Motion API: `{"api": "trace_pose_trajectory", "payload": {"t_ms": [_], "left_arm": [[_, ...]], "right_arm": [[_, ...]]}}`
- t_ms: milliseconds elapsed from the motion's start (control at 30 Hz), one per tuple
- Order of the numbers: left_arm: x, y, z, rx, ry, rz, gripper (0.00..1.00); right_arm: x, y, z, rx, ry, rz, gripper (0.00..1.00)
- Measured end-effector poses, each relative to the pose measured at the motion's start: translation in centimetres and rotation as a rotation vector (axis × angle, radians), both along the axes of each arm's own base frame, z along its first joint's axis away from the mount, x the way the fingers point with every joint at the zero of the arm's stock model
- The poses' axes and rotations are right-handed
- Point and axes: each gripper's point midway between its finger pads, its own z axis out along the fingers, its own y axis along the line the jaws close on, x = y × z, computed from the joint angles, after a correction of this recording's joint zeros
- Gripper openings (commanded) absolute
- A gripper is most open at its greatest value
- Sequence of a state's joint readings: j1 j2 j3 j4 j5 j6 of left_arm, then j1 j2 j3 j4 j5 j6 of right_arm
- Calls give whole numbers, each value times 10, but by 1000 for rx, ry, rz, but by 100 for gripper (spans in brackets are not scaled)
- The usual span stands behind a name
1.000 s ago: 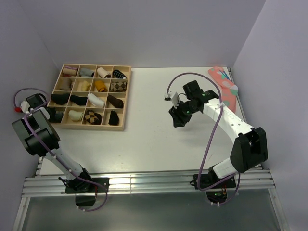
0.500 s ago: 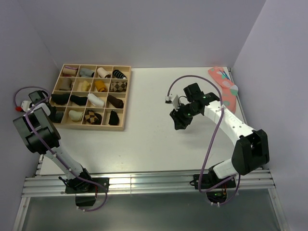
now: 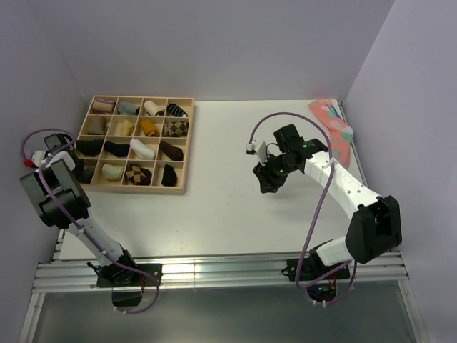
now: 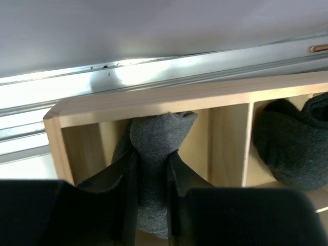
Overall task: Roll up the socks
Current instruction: Place the sock in the storage box.
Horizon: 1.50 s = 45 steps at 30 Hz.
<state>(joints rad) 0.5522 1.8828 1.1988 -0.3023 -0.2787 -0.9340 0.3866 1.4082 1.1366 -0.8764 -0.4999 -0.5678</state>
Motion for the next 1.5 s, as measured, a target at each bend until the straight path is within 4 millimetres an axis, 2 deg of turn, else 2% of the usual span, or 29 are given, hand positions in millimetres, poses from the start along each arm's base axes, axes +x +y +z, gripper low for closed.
{"api": "trace_pose_trajectory", "payload": {"t_ms": [300, 1100, 1500], "left_arm": [[-13, -8, 1, -22, 35, -4, 36], [-30, -23, 15, -111, 110, 16, 46], [-31, -26, 19, -130, 112, 24, 52]], "right_arm": [[1, -1, -1, -8, -4, -4, 50], [2, -3, -1, -18, -6, -9, 50], [3, -5, -3, -29, -9, -13, 50]]}}
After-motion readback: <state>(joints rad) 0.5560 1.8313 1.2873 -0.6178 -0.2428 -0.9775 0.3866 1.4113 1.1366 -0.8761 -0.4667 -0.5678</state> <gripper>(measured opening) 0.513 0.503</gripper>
